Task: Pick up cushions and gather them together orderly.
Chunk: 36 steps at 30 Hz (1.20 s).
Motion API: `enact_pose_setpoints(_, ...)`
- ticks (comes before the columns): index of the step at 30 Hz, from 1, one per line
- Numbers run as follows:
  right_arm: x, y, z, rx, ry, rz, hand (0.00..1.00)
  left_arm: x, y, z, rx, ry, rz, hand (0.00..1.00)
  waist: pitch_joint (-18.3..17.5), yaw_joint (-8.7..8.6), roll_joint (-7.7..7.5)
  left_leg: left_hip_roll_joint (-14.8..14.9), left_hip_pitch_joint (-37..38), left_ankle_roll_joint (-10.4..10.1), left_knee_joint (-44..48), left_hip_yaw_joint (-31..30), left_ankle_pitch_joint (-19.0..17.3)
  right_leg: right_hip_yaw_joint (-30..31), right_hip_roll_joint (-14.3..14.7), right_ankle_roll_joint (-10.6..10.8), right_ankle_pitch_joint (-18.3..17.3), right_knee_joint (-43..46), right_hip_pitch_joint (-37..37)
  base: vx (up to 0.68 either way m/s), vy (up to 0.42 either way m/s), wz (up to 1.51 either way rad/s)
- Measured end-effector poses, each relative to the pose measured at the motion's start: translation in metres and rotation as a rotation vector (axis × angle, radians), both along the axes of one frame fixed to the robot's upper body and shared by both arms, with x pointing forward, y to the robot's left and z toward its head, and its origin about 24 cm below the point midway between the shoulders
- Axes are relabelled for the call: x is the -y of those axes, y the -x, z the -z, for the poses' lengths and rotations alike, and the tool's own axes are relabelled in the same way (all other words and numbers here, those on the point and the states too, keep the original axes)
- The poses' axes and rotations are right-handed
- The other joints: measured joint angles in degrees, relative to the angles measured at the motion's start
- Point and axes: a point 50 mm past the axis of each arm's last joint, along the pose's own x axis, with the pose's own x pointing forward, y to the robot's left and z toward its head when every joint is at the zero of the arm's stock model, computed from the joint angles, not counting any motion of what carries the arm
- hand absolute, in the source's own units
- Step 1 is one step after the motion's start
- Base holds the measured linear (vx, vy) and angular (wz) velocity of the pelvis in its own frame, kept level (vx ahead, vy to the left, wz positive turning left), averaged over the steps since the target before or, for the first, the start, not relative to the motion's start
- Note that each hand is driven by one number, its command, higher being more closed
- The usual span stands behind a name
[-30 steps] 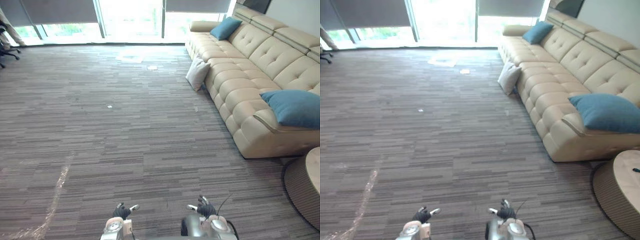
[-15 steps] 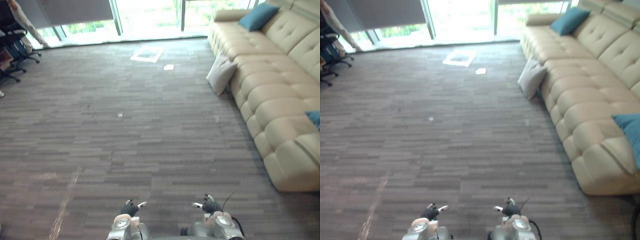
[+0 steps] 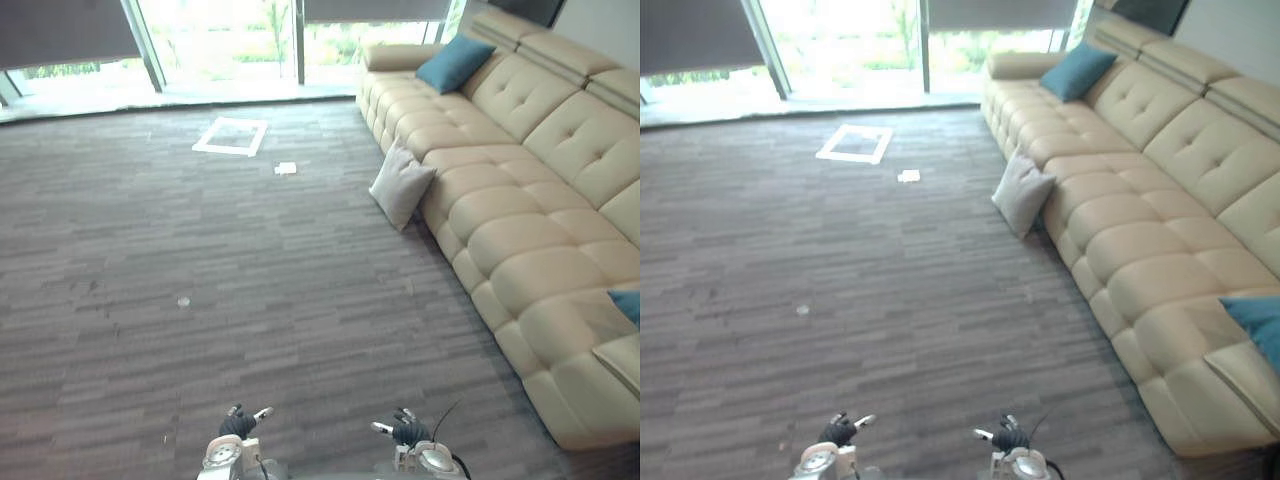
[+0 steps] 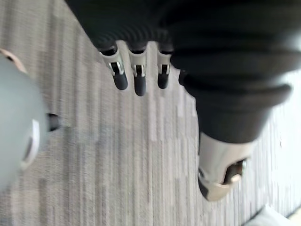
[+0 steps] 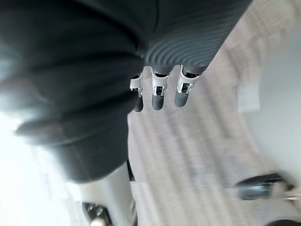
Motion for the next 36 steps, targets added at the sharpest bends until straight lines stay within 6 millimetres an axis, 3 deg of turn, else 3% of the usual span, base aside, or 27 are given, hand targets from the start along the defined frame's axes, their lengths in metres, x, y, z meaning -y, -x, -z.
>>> enact_pose_setpoints(3, 0.009, -0.008, -0.004, 0.035, 0.014, 0.03, 0.0, 0.007, -0.003, 0.0, -0.005, 0.018, 0.009, 0.0, 0.9, -2.23, 0.18, 0.8, 7.3, 2.0, -3.7, -1.8, -2.5, -7.5, 0.3, -2.4, -3.1, -16.0, -5.8, 0.53, -0.059, 0.48)
enact_pose_setpoints(4, 0.014, -0.008, -0.004, 0.032, 0.025, 0.035, 0.0, 0.01, -0.008, -0.001, 0.007, 0.025, 0.019, 0.0, 1.0, -2.79, 0.39, 1.4, 8.8, 1.8, -4.6, -3.2, -4.5, -8.9, 0.3, -2.5, -1.9, -25.1, -6.2, 0.7, -0.222, 0.95)
enact_pose_setpoints(5, 0.018, -0.002, -0.001, 0.005, 0.029, 0.051, 0.0, 0.014, -0.014, -0.003, 0.025, 0.025, 0.053, 0.0, 1.2, -2.98, -0.17, 0.9, 12.0, -0.1, -6.8, -6.2, -7.0, -7.9, 0.3, -3.0, 3.3, -37.6, -6.2, 0.75, -0.246, 0.76)
enact_pose_setpoints(6, 0.027, -0.002, -0.001, -0.003, 0.044, 0.063, 0.0, 0.021, -0.012, -0.002, 0.017, 0.043, 0.055, 0.0, 1.9, -2.98, 1.3, 1.4, 14.5, -0.3, -7.4, -7.4, -6.9, -7.5, 1.5, -6.2, 4.4, -35.0, -5.5, 0.67, -0.204, 0.35)
enact_pose_setpoints(7, 0.033, -0.004, -0.003, 0.003, 0.065, 0.057, 0.0, 0.024, -0.008, 0.0, 0.005, 0.055, 0.05, 0.0, 1.9, -2.63, 2.64, 2.3, 14.6, -1.2, -6.3, -7.3, -5.8, -7.9, 1.8, -6.4, 2.5, -33.7, -5.4, 0.5, -0.157, -0.14)
enact_pose_setpoints(9, 0.036, -0.01, -0.005, 0.015, 0.071, 0.06, 0.0, 0.026, 0.003, 0.004, -0.029, 0.066, 0.065, 0.0, 2.0, -3.61, 4.52, 4.6, 10.4, -5.3, 6.2, -11.5, -1.8, -8.6, 2.8, -7.6, -3.8, -30.2, -3.8, 0.58, -0.243, 0.01)
enact_pose_setpoints(10, 0.035, -0.01, -0.005, 0.014, 0.067, 0.06, 0.0, 0.026, 0.003, 0.004, -0.03, 0.064, 0.068, 0.0, 2.2, -3.73, 4.98, 5.5, 8.3, -7.1, 11.9, -12.6, -0.7, -9.0, 3.2, -8.1, -4.5, -30.6, -2.5, 0.74, -0.321, 0.19)
enact_pose_setpoints(11, 0.035, -0.011, -0.005, 0.012, 0.067, 0.06, 0.0, 0.025, 0.002, 0.004, -0.029, 0.061, 0.065, 0.0, 2.7, -3.94, 5.71, 7.6, 1.9, -12.2, 26.7, -15.6, 5.8, -9.5, 4.5, -9.1, -5.8, -32.5, 1.2, 0.63, -0.235, 0.07)
enact_pose_setpoints(12, 0.035, -0.011, -0.005, 0.008, 0.07, 0.052, 0.0, 0.024, 0.002, 0.004, -0.025, 0.063, 0.059, 0.0, 3.2, -3.45, 5.88, 8.9, -2.8, -15.1, 36.3, -16.9, 10.5, -9.6, 5.5, -9.5, -6.3, -34.7, 4.4, 0.74, -0.226, -0.13)
enact_pose_setpoints(13, 0.033, -0.012, -0.005, 0.004, 0.067, 0.043, 0.0, 0.02, -0.001, 0.002, -0.007, 0.058, 0.036, 0.0, 3.9, -2.8, 6.21, 11.3, -8.2, -14.1, 47.6, -15.7, 10.4, -9.2, 7.2, -9.9, -6.4, -38.3, 9.5, 0.56, -0.104, -0.5)
enact_pose_setpoints(14, 0.026, -0.014, -0.004, 0.004, 0.055, 0.028, 0.0, 0.016, -0.004, -0.001, 0.012, 0.046, 0.027, 0.0, 4.4, -1.58, 5.79, 12.3, -12.4, -11.8, 53.6, -13.3, 8.9, -8.4, 7.7, -10.7, -6.7, -42.0, 14.9, 0.54, -0.077, -0.6)
enact_pose_setpoints(16, 0.015, -0.013, -0.002, -0.007, 0.04, -0.015, 0.0, 0.012, -0.007, -0.004, 0.048, 0.029, 0.023, 0.0, 4.2, -1.0, 4.71, 12.6, -19.2, -7.7, 52.8, -8.9, 6.0, -6.1, 7.9, -11.0, -6.9, -48.7, 22.1, 0.48, -0.013, -0.75)
enact_pose_setpoints(19, 0.002, -0.018, -0.003, 0.0, 0.013, -0.03, 0.0, 0.008, -0.011, -0.009, 0.093, 0.021, -0.006, 0.0, 4.1, 1.09, 4.45, 12.9, -26.3, -5.2, 34.1, -2.3, 2.9, -0.3, 6.9, -9.2, -6.8, -55.7, 29.0, 0.56, 0.113, -0.98)
enact_pose_setpoints(21, 0.0, -0.017, -0.002, -0.004, 0.006, -0.031, 0.0, 0.006, -0.012, -0.01, 0.106, 0.019, -0.029, 0.0, 3.8, 1.95, 3.96, 10.6, -26.9, -5.6, 16.5, -1.2, 4.3, 2.1, 5.1, -7.1, -8.4, -59.0, 33.2, 0.57, 0.227, -0.75)
enact_pose_setpoints(22, 0.0, -0.016, -0.002, -0.005, 0.01, -0.035, 0.0, 0.006, -0.01, -0.01, 0.105, 0.021, -0.036, 0.0, 3.3, 1.96, 4.12, 9.5, -27.4, -5.4, 9.1, -1.3, 6.4, 3.5, 4.5, -6.0, -9.5, -60.0, 34.9, 0.84, 0.438, -0.73)
enact_pose_setpoints(23, 0.0, -0.014, -0.001, -0.013, 0.011, -0.036, 0.0, 0.005, -0.007, -0.009, 0.099, 0.023, -0.045, 0.0, 1.8, 2.15, 3.73, 8.0, -27.7, -2.8, 9.2, -2.9, 13.9, 5.3, 3.2, -5.0, -10.5, -60.1, 35.8, 0.72, 0.378, -0.6)
enact_pose_setpoints(25, -0.006, -0.008, 0.001, -0.024, -0.007, -0.035, 0.0, -0.004, -0.006, -0.008, 0.085, -0.001, -0.043, 0.0, -0.2, 1.67, 0.44, 5.6, -27.6, -0.4, 11.0, -0.7, 10.8, 6.2, -0.2, -3.9, -8.6, -55.9, 33.8, 0.79, 0.425, -0.23)
enact_pose_setpoints(26, -0.009, -0.002, 0.004, -0.043, -0.018, -0.024, 0.0, -0.008, -0.005, -0.008, 0.08, -0.009, -0.038, 0.0, -0.5, 1.74, -0.75, 4.2, -26.2, 0.8, 12.1, -0.1, 8.5, 7.1, -1.5, -1.4, -6.3, -50.9, 32.8, 0.82, 0.441, -0.03)
enact_pose_setpoints(27, -0.01, 0.002, 0.005, -0.053, -0.023, -0.021, 0.0, -0.009, -0.005, -0.007, 0.077, -0.013, -0.036, 0.0, -0.7, 1.83, -1.38, 3.1, -24.3, 1.2, 11.8, 0.4, 7.5, 7.6, -2.0, 0.0, -4.8, -46.2, 31.7, 0.51, 0.274, -0.06)
enact_pose_setpoints(28, -0.011, 0.005, 0.006, -0.061, -0.024, -0.019, 0.0, -0.01, -0.004, -0.006, 0.06, -0.012, -0.036, 0.0, -0.6, 1.85, -1.51, 2.1, -20.9, 1.4, 10.8, 0.8, 5.8, 8.7, -1.9, 1.7, -1.3, -35.5, 28.0, 0.47, 0.223, -0.21)
enact_pose_setpoints(29, -0.012, 0.008, 0.007, -0.065, -0.028, -0.028, 0.0, -0.01, -0.001, -0.004, 0.039, -0.01, -0.035, 0.0, -0.2, 1.71, -0.97, 1.2, -17.0, 1.4, 9.4, 0.9, 4.2, 10.1, -1.5, 5.1, 2.9, -21.3, 22.1, 0.64, 0.263, -0.21)
enact_pose_setpoints(30, -0.013, 0.007, 0.006, -0.057, -0.026, -0.038, 0.0, -0.008, 0.001, -0.002, 0.018, -0.004, -0.026, 0.0, -0.1, 1.24, -0.89, 0.3, -13.0, 1.8, 8.1, 0.7, 3.4, 9.7, -1.2, 5.2, 3.3, -10.4, 17.0, 0.52, 0.202, -0.18)
enact_pose_setpoints(32, -0.007, 0.003, 0.003, -0.032, -0.01, -0.035, 0.0, 0.001, -0.001, 0.0, 0.008, 0.012, 0.004, 0.0, 0.5, 0.98, 1.11, 0.2, -6.6, 1.8, 4.3, 0.7, 1.3, 6.0, 0.0, 2.5, 0.5, -3.6, 9.5, 0.48, 0.168, -0.16)
enact_pose_setpoints(33, -0.005, -0.002, 0.0, -0.003, -0.002, -0.033, 0.0, 0.004, -0.001, 0.0, 0.004, 0.019, 0.007, 0.0, 0.6, 1.0, 1.6, 0.0, -2.8, 0.7, 1.2, 0.7, -0.8, 2.5, 0.3, 1.1, -1.8, -3.5, 4.0, 0.49, 0.151, -0.2)
enact_pose_setpoints(34, -0.006, -0.004, -0.001, 0.008, -0.004, -0.033, 0.0, 0.003, 0.0, 0.001, 0.0, 0.018, 0.007, 0.0, 0.9, 0.98, 1.07, -0.3, -1.5, 0.9, 0.7, 0.8, -1.2, 1.3, 0.1, 0.6, -2.7, -4.8, 1.8, 0.39, 0.055, -0.05)
enact_pose_setpoints(35, -0.006, -0.008, -0.003, 0.022, -0.003, -0.035, 0.0, 0.004, 0.001, 0.002, -0.015, 0.021, 0.009, 0.0, 1.3, 0.28, 0.66, -0.3, 1.1, 0.7, -0.4, 0.4, -2.3, -2.2, 0.2, -1.5, -4.5, -10.0, -0.8, 0.31, -0.004, 0.14)
enact_pose_setpoints(36, -0.004, -0.009, -0.003, 0.028, 0.001, -0.033, 0.0, 0.006, 0.002, 0.002, -0.02, 0.028, 0.012, 0.0, 1.3, -0.14, 0.56, -0.1, 2.9, 0.4, -1.1, 0.0, -3.0, -4.9, 0.3, -2.1, -4.8, -14.9, -1.7, 0.41, -0.044, 0.29)
